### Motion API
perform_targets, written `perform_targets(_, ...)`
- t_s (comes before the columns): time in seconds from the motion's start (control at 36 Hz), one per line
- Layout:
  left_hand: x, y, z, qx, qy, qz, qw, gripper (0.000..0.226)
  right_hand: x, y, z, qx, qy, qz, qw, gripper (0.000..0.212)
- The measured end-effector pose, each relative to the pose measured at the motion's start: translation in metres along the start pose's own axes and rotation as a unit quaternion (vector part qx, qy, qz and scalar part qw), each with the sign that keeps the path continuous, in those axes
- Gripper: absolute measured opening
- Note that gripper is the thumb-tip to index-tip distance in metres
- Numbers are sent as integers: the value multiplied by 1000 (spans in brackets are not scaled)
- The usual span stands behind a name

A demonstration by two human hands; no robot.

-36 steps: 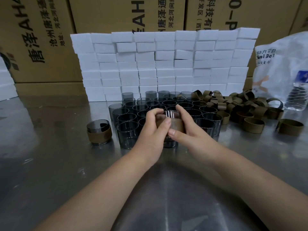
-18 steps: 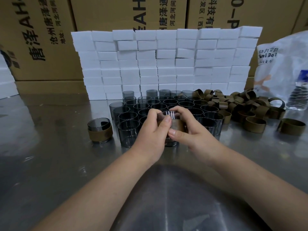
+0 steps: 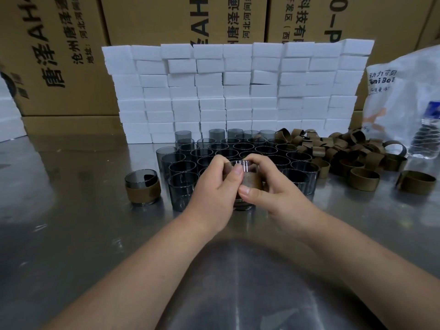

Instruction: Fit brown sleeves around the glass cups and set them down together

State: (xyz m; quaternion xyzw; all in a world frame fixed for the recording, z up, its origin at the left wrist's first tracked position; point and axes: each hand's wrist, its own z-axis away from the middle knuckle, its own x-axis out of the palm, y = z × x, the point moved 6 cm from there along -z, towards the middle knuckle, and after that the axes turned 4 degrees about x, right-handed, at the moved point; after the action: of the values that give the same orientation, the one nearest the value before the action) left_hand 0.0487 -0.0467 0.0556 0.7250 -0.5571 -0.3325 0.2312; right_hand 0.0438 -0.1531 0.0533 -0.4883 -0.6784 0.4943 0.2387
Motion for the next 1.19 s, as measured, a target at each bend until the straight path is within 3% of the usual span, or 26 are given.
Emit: perform_targets(1.19,-3,7,1,-5,-7,15,1000,33,0,1,0,-5,-6,-12,1000,31)
